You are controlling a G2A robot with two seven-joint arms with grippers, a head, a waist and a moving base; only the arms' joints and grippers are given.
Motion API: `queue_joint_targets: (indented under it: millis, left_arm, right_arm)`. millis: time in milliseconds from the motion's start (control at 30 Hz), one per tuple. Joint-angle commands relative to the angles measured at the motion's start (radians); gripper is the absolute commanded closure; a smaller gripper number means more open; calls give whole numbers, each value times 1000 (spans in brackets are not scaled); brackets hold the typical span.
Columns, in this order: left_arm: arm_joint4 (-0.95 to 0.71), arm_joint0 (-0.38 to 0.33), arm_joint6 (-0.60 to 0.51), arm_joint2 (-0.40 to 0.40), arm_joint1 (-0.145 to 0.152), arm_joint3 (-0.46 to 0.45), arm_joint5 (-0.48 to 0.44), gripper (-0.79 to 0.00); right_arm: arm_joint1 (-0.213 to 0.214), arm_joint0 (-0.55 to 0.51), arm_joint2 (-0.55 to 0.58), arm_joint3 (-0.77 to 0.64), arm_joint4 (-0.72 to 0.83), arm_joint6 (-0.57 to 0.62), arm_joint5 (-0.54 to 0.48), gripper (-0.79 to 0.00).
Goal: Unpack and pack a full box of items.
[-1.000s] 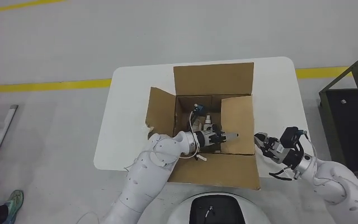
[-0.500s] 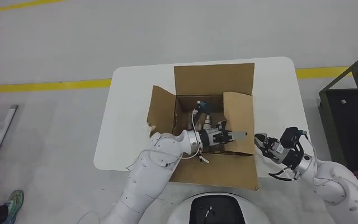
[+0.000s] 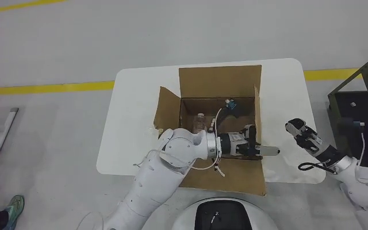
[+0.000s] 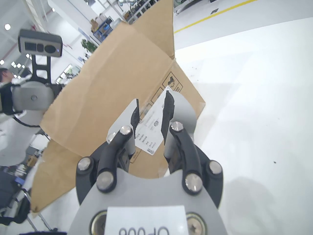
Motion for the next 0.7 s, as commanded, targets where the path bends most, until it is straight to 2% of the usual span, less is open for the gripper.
queue_joint_targets:
  millis: [0, 133, 233, 400, 667]
  left_arm:
    - [10, -26, -10, 35, -9, 15, -7, -785]
    - [4, -76, -16, 101, -33, 59, -19, -785]
    - [3, -111, -19, 141, -51, 92, -27, -785]
    - [-10, -150, -25, 189, -76, 141, -36, -785]
    - [-19, -180, -37, 228, -103, 196, -50, -785]
  right_arm:
    - [2, -4, 16, -3, 137, 45, 1, -317]
    - [8, -15, 50, -19, 315, 137, 11, -323]
    - [11, -22, 72, -35, 392, 189, 20, -332]
    - [13, -27, 93, -57, 449, 227, 32, -323]
    - [15, -39, 118, -84, 419, 269, 63, -332]
